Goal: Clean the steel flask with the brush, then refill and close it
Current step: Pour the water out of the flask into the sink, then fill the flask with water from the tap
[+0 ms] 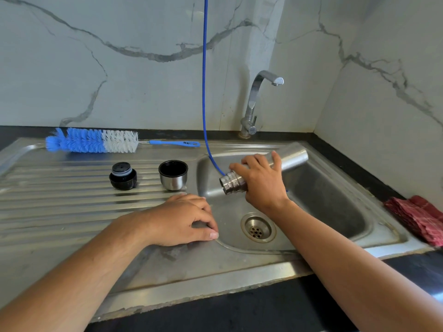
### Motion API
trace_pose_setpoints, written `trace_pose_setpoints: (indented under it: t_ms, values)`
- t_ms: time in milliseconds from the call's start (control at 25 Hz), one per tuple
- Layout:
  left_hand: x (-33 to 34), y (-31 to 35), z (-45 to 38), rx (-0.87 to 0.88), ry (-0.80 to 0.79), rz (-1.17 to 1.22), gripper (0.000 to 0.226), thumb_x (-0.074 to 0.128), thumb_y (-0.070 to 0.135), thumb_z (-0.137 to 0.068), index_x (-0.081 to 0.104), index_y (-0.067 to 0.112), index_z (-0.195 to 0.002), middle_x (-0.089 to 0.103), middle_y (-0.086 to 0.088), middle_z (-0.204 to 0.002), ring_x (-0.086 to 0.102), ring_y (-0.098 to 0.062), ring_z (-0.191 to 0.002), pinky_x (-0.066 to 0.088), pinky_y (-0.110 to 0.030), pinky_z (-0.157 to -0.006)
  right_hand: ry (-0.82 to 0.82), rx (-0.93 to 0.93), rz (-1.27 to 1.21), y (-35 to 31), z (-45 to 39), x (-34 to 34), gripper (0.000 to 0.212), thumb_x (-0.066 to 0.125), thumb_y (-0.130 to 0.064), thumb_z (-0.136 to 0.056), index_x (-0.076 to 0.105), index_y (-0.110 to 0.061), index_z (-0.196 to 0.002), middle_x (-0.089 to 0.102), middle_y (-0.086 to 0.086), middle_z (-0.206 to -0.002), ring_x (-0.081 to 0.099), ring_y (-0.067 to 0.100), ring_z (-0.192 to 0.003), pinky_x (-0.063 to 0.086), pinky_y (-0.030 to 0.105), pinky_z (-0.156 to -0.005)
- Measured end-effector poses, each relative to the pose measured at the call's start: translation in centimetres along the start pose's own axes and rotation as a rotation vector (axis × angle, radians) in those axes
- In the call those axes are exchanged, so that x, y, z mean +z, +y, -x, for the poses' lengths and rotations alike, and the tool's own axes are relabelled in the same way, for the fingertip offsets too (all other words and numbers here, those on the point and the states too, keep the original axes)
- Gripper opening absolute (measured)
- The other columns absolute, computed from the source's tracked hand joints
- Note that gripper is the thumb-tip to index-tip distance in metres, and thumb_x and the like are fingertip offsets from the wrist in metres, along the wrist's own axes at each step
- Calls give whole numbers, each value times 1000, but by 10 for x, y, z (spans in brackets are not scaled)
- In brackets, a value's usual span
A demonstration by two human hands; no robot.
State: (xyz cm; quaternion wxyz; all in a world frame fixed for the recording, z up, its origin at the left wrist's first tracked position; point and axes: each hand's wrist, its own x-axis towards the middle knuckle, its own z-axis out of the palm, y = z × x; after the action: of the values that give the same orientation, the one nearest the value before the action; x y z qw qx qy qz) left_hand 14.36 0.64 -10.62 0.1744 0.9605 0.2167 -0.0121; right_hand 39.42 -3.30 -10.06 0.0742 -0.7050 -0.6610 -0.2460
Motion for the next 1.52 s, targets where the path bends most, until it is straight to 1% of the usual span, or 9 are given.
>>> trace_pose_setpoints:
  t_ms: [200, 360, 480, 600, 760, 960, 1080, 1280, 1520]
  values:
    - [-3, 4, 3, 4, 65, 22, 35, 55, 67, -93, 70, 47, -118, 57, 21, -121, 38, 0, -137, 20, -28, -117, 30, 332, -398, 13, -15, -31, 72, 80, -22, -71, 51, -38, -135, 60, -7, -121, 54, 21, -115, 35, 51, -103]
    - [-8, 6, 7, 20, 167, 73, 44, 58, 69, -88, 68, 44, -122, 56, 24, -116, 51, 6, -113, 42, -25, -101, 36, 582, -882, 20, -47, -32, 73, 87, -21, -68, 52, -33, -131, 66, -8, -112, 63, 20, -102, 52, 50, -95]
    - [-14, 15, 15, -10, 247, 3, 41, 58, 65, -92, 62, 45, -128, 53, 28, -120, 54, 6, -109, 46, -25, -95, 85, 684, -1139, 23, -49, -11, 70, 90, -22, -71, 54, -26, -131, 67, -8, -111, 65, 14, -99, 56, 46, -95]
    - [-27, 32, 18, 5, 478, 124, 33, 60, 61, -91, 68, 43, -117, 62, 29, -114, 65, -1, -100, 51, -22, -84, 40, 727, -1162, 34, -46, 15, 65, 91, -29, -71, 56, -27, -126, 67, -11, -106, 66, 9, -96, 56, 42, -95]
    - [-84, 50, -34, 48, 739, 223, 10, 73, 31, -92, 76, 28, -101, 73, 16, -88, 69, -9, -80, 49, -15, -65, 6, 785, -1095, 40, -49, 35, 63, 91, -38, -70, 53, -28, -119, 67, -12, -102, 67, 13, -94, 58, 44, -92]
    - [-151, 29, -182, -235, 667, 34, 12, 66, 34, -95, 69, 23, -100, 70, 5, -96, 67, -18, -89, 57, -38, -82, 67, 816, -1164, 44, -53, 44, 62, 89, -38, -74, 44, -28, -115, 66, -9, -100, 68, 16, -92, 57, 42, -85]
    - [-150, 6, -255, -336, 625, 106, 6, 68, 27, -96, 71, 21, -97, 67, 1, -99, 68, -24, -101, 52, -35, -83, 116, 829, -1192, 50, -53, 42, 58, 87, -38, -77, 48, -31, -120, 67, -12, -100, 67, 14, -92, 57, 41, -85]
    - [-144, -18, -300, -309, 632, 260, 26, 77, 32, -90, 79, 15, -110, 75, -3, -113, 67, -20, -105, 49, -31, -91, 141, 840, -1205, 52, -54, 45, 63, 87, -38, -78, 51, -35, -130, 68, -15, -108, 66, 11, -98, 57, 41, -90]
    - [-145, -19, -315, -266, 593, 260, 15, 83, 24, -85, 81, 12, -94, 73, 4, -89, 67, -13, -89, 53, -36, -98, 100, 885, -1190, 51, -56, 44, 65, 86, -40, -78, 51, -35, -132, 68, -14, -112, 66, 13, -102, 55, 41, -93]
